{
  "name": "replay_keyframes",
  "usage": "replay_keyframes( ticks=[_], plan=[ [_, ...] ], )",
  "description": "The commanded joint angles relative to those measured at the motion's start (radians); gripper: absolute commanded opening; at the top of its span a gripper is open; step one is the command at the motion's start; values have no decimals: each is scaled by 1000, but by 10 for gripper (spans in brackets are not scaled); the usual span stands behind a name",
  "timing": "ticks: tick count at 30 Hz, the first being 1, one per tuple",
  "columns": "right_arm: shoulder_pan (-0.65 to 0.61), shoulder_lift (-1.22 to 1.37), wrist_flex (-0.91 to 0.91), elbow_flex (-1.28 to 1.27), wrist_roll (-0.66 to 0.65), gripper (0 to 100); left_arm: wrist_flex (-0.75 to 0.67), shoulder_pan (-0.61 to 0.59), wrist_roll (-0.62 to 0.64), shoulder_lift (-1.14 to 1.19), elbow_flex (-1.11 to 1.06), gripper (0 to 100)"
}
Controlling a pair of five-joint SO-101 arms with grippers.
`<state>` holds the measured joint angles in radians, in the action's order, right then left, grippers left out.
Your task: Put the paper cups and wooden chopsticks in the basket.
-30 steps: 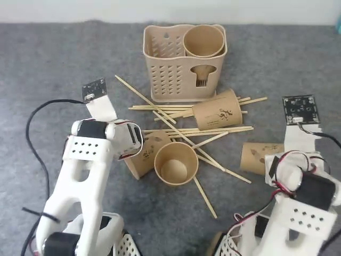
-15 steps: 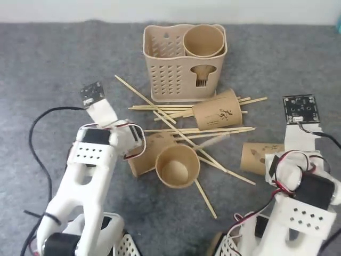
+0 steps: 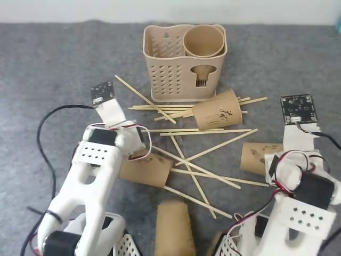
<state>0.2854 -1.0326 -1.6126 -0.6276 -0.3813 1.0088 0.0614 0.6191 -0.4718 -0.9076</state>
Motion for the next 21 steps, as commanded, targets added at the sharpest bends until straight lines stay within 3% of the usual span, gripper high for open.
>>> replay_keyframes(
  ticks=[1,16,21],
  plan=[
    [13,-18,18,9,-12,105,77,-72,-23,0,128,12],
    [5,-18,-15,6,-66,105,416,-140,-198,8,628,12],
    [8,-18,-15,5,-66,105,462,-135,-201,9,743,12]
  ],
)
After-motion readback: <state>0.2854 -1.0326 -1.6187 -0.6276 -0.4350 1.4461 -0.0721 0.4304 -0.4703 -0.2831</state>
